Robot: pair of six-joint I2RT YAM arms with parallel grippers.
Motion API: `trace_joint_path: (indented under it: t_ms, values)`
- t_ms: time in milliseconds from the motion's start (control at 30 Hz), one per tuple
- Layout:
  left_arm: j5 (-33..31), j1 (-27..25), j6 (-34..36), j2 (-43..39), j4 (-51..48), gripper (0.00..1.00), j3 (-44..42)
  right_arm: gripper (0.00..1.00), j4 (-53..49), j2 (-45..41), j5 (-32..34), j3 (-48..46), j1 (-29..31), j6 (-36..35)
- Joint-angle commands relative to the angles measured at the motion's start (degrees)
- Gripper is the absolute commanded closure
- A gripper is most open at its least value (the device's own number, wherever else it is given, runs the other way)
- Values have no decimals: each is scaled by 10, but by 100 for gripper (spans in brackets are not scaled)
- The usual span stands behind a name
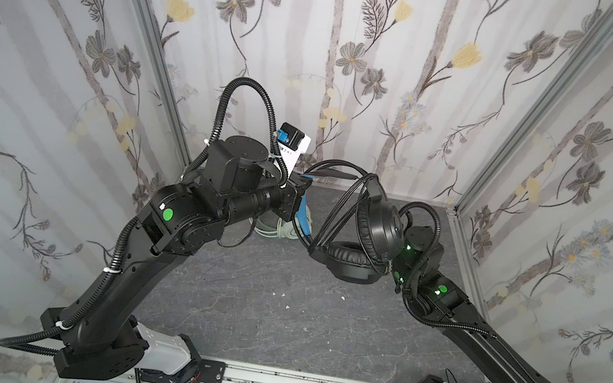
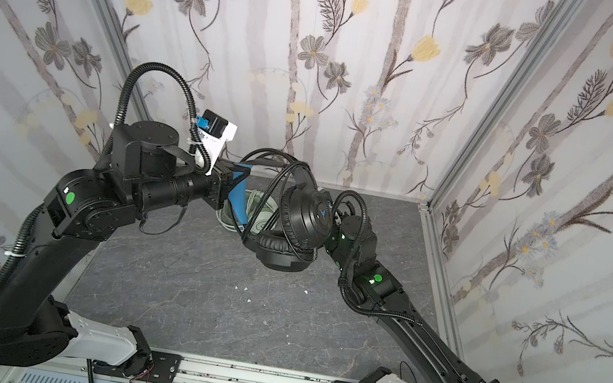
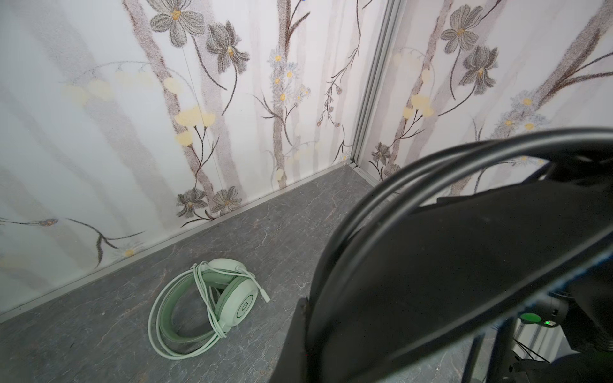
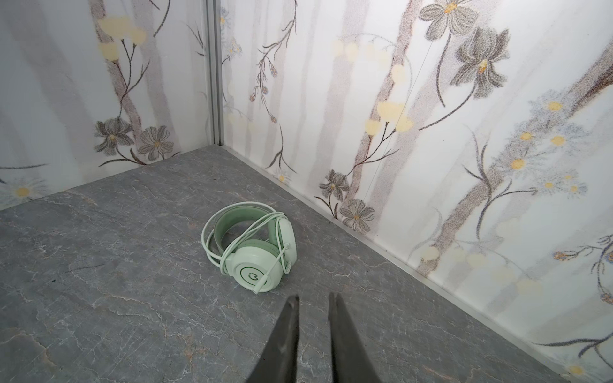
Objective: Wrap the headphones
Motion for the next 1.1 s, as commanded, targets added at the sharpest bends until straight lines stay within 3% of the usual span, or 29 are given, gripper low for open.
trace_joint_path:
  t_ms: [0,300,700,1067]
  values:
    - [6,0,-31,1,70,100,11,80,41,-6,-12,-19,0,17]
    - [3,1,-49,13,77,100,35,76,78,-20,-43,-69,0,54]
    - [4,1,-53,19,82,100,40,36,129,-37,-73,-109,-1,107]
    - [-1,1,-55,21,82,100,44,30,141,-35,-130,-137,-1,137]
